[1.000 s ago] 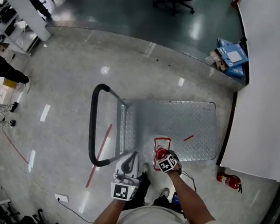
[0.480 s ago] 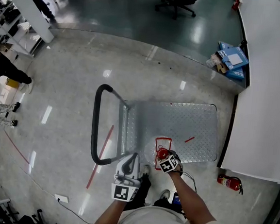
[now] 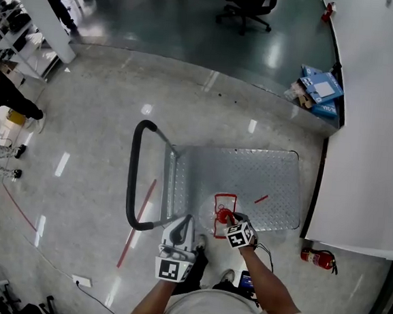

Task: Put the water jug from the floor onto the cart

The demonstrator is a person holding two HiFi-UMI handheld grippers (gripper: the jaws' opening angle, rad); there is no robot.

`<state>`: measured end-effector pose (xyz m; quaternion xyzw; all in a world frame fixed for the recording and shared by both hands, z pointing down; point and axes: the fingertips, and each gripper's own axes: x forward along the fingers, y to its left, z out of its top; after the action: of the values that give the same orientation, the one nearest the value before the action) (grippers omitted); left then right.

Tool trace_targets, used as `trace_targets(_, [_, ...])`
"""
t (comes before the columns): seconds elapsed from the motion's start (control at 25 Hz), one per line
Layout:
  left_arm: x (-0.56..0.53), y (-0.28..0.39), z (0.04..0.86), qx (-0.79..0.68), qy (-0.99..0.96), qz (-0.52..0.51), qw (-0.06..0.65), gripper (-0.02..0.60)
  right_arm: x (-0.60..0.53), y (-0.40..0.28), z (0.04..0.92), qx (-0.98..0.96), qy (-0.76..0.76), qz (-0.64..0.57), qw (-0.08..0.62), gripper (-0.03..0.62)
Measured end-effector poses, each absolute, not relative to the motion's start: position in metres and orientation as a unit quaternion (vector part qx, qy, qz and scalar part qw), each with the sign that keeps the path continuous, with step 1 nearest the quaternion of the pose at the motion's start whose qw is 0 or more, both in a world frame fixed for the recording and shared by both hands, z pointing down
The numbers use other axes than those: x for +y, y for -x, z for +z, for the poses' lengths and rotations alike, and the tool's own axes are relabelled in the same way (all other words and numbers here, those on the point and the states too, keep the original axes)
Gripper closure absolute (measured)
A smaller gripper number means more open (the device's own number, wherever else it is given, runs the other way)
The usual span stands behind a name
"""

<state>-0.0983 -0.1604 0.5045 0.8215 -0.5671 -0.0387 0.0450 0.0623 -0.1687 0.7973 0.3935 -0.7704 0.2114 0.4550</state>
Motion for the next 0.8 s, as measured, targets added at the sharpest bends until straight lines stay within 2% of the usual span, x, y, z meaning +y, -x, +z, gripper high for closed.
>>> trace_targets(0.16, [-0.152,0.094,0.501,-0.567,-0.822,-0.044,0.042,0.578,-0.169,-0.074,0.780,-0.768,-0.437,0.188,0.429,0.582])
trace_targets(0.44, [-0.137,0.090,0.496,-0.568,-0.821,-0.045,0.042,0.578,-0.172,-0.074,0.728,-0.786,-0.486,0.170,0.342,0.582])
trace_targets(0.8, [-0.111,0.076,0.475,-0.569,-0.820,-0.057,0.025,0.578,-0.156,-0.081,0.601,-0.819,-0.535,0.101,0.183,0.582])
